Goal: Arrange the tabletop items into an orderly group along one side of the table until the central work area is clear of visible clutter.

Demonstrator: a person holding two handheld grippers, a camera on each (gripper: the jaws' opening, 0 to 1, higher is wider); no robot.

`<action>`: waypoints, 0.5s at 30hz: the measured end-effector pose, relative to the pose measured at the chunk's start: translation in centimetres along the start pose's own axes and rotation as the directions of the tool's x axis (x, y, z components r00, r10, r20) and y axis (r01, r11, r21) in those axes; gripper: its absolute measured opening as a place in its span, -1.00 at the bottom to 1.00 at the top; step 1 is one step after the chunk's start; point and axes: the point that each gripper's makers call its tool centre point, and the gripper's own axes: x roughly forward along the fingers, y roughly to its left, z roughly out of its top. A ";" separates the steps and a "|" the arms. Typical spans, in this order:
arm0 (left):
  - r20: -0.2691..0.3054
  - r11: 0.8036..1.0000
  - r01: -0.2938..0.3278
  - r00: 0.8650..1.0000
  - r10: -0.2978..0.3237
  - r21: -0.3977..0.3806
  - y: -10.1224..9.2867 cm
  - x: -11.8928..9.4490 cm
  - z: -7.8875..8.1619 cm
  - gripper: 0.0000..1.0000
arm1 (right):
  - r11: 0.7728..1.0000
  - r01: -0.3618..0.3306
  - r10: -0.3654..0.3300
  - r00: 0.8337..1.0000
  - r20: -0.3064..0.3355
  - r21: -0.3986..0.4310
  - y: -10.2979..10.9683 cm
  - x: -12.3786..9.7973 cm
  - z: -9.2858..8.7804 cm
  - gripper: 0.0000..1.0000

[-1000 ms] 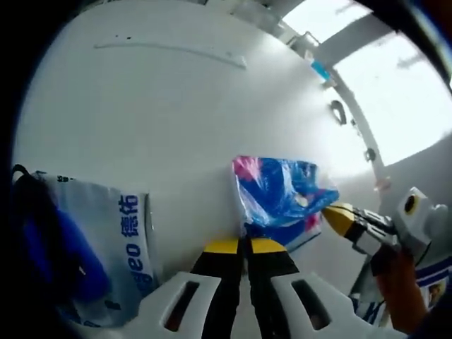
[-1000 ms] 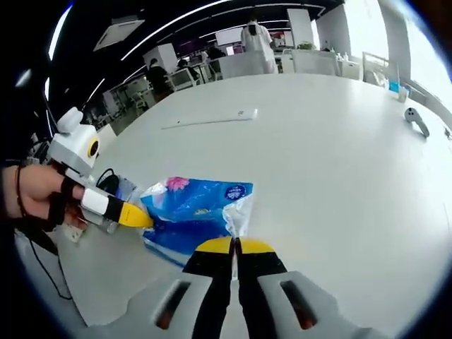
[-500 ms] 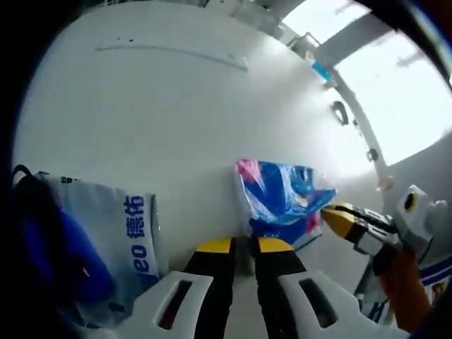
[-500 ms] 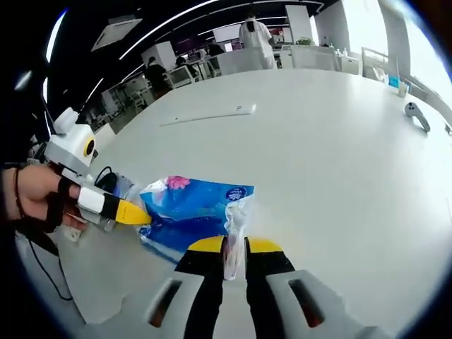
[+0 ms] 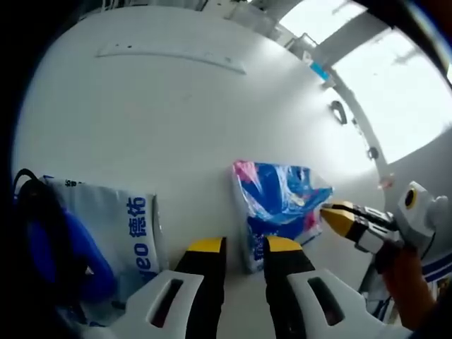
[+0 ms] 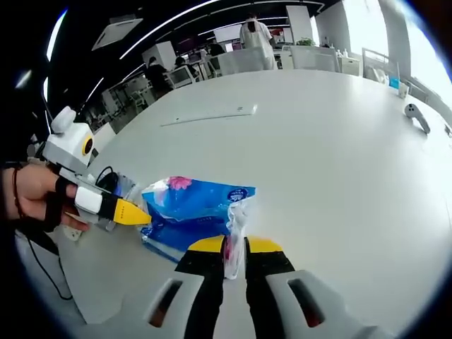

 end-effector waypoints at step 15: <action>0.007 0.996 0.014 1.000 -0.015 0.084 -0.6 -0.9 -0.1 -0.45 | 1.000 0.004 -0.004 1.000 0.013 -0.003 0.2 -0.6 0.3 -0.84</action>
